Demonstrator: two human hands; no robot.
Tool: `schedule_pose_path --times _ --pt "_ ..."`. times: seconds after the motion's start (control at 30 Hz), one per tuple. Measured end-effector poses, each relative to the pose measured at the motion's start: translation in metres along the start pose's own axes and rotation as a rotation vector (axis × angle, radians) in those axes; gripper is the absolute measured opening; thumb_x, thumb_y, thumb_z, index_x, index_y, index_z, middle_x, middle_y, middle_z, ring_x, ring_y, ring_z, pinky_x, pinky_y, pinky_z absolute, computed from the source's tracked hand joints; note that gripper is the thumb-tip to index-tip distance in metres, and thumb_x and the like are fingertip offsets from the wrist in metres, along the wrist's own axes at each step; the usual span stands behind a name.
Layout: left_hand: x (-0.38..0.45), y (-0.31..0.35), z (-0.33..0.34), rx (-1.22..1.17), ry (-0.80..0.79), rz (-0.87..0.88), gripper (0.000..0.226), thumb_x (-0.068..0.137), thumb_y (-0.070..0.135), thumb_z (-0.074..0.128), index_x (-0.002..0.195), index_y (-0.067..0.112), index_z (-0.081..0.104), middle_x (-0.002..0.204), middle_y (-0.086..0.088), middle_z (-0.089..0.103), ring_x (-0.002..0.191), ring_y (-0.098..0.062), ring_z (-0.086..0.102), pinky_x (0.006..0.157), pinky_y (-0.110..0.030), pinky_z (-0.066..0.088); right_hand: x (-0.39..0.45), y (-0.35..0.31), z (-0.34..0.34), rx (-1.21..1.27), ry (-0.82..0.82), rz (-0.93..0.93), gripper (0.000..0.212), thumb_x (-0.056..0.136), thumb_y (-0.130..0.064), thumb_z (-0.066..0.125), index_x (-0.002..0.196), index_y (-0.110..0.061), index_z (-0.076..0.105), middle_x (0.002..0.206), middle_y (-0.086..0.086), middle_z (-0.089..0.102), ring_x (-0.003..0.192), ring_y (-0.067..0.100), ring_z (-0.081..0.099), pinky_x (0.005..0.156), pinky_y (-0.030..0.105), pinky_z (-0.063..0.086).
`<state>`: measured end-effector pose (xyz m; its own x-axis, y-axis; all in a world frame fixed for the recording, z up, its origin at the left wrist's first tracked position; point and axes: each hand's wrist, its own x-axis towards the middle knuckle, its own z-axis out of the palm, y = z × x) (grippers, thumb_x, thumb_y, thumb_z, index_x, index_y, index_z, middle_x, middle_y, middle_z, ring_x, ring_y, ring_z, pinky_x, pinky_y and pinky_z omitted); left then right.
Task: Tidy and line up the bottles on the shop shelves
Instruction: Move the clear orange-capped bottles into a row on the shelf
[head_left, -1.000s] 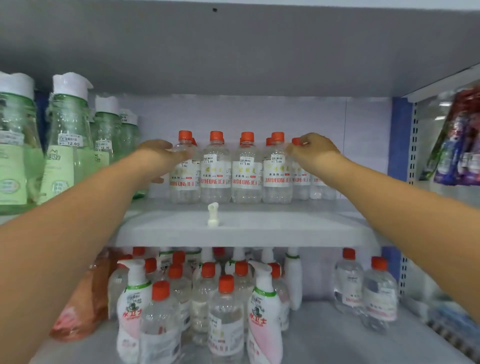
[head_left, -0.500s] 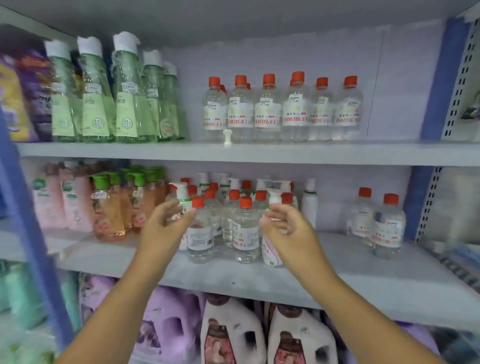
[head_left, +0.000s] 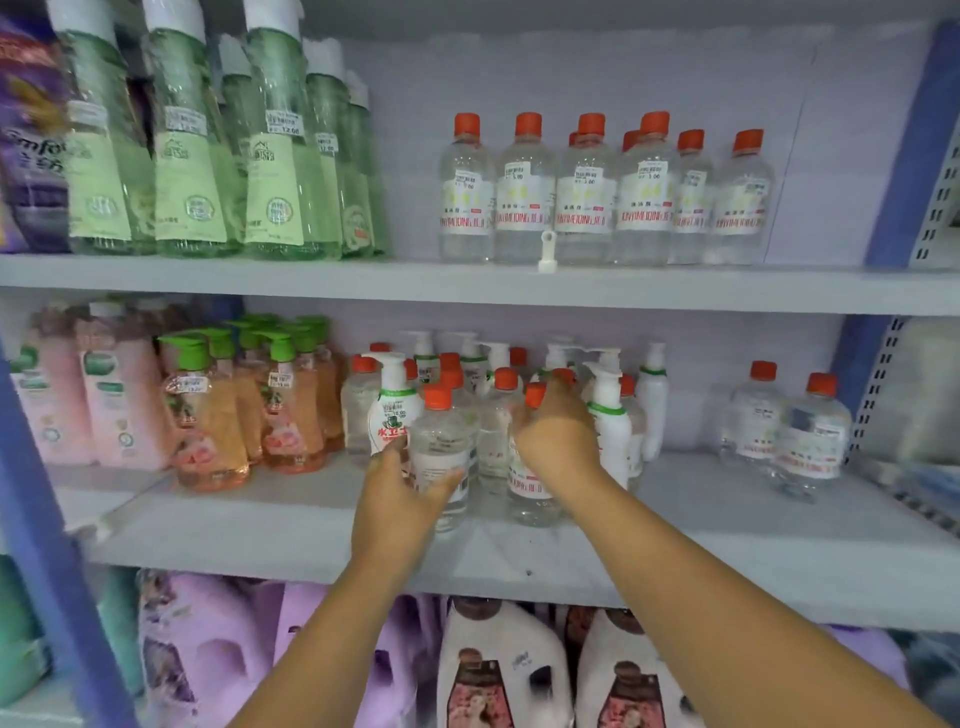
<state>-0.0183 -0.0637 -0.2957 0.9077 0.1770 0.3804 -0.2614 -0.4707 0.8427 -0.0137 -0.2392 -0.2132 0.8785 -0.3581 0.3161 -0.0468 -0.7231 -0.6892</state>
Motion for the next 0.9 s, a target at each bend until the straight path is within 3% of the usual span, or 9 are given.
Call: schedule_pose_path --times 0.1,0.2,0.3,0.37,0.43,0.5,0.57,0.73,0.9 --pt "0.007 -0.011 0.002 0.011 -0.012 0.025 0.073 0.075 0.052 0.086 0.136 0.021 0.060 0.115 0.004 0.060 0.095 -0.014 0.064 0.079 -0.029 0.050 -0.008 0.006 0.004 0.124 0.078 -0.099 0.017 0.100 -0.029 0.060 0.110 -0.016 0.058 0.090 0.000 0.062 0.085 0.025 0.063 0.068 0.031 0.048" --pt "0.012 -0.024 0.001 -0.025 -0.047 0.050 0.081 0.072 0.053 0.087 0.141 0.023 0.057 0.115 0.006 0.057 0.093 -0.008 0.061 0.080 -0.025 0.045 -0.017 0.014 -0.010 0.169 0.018 -0.130 0.021 0.100 -0.028 0.062 0.120 -0.023 0.061 0.086 -0.013 0.061 0.077 0.013 0.062 0.060 0.020 0.043" --pt "0.018 -0.031 0.000 -0.135 -0.172 0.067 0.081 0.071 0.050 0.089 0.142 0.032 0.053 0.119 0.010 0.062 0.099 -0.001 0.063 0.084 -0.024 0.051 -0.032 0.022 -0.027 0.177 -0.012 -0.131 0.040 0.099 -0.035 0.064 0.138 -0.035 0.056 0.101 -0.025 0.061 0.092 -0.001 0.062 0.065 0.006 0.038" --pt "0.019 -0.031 0.000 -0.217 -0.289 0.058 0.073 0.066 0.054 0.089 0.127 0.058 0.050 0.113 0.022 0.068 0.098 0.003 0.067 0.082 -0.017 0.055 -0.047 0.030 -0.034 0.237 0.025 -0.125 0.041 0.096 -0.042 0.066 0.136 -0.044 0.055 0.105 -0.034 0.059 0.099 -0.010 0.058 0.076 0.010 0.041" --pt "0.016 -0.029 0.004 -0.293 -0.390 0.031 0.072 0.057 0.060 0.088 0.113 0.071 0.044 0.107 0.036 0.067 0.099 0.011 0.067 0.077 -0.010 0.054 -0.063 0.044 -0.036 0.347 0.026 -0.072 0.038 0.089 -0.048 0.072 0.125 -0.046 0.059 0.108 -0.032 0.065 0.104 -0.012 0.061 0.085 0.019 0.048" --pt "0.011 -0.029 0.012 -0.353 -0.446 0.029 0.083 0.053 0.058 0.089 0.123 0.061 0.044 0.112 0.033 0.069 0.105 0.008 0.068 0.089 -0.020 0.056 -0.077 0.056 -0.036 0.435 -0.054 -0.004 0.048 0.082 -0.046 0.080 0.125 -0.047 0.059 0.113 -0.030 0.069 0.103 -0.012 0.064 0.085 0.022 0.053" --pt "0.005 -0.024 0.018 -0.345 -0.435 0.039 0.089 0.052 0.060 0.089 0.129 0.058 0.044 0.116 0.027 0.070 0.107 0.005 0.068 0.095 -0.029 0.057 -0.084 0.066 -0.033 0.464 -0.121 0.030 0.055 0.076 -0.037 0.088 0.124 -0.046 0.061 0.111 -0.025 0.073 0.101 -0.006 0.069 0.086 0.024 0.056" --pt "-0.018 0.000 0.008 -0.271 -0.375 0.080 0.074 0.052 0.062 0.088 0.115 0.068 0.050 0.110 0.033 0.071 0.102 0.004 0.070 0.092 -0.037 0.060 -0.085 0.086 -0.049 0.481 -0.142 -0.002 0.046 0.074 -0.029 0.091 0.114 -0.038 0.070 0.108 -0.017 0.077 0.099 0.002 0.073 0.092 0.035 0.059" --pt "-0.072 0.050 -0.018 -0.301 -0.326 0.131 0.069 0.055 0.058 0.088 0.117 0.053 0.058 0.113 0.025 0.073 0.102 -0.002 0.072 0.088 -0.039 0.061 -0.106 0.100 -0.112 0.526 -0.190 -0.148 0.045 0.074 -0.029 0.092 0.107 -0.051 0.072 0.108 -0.019 0.077 0.100 0.000 0.072 0.077 0.012 0.056"
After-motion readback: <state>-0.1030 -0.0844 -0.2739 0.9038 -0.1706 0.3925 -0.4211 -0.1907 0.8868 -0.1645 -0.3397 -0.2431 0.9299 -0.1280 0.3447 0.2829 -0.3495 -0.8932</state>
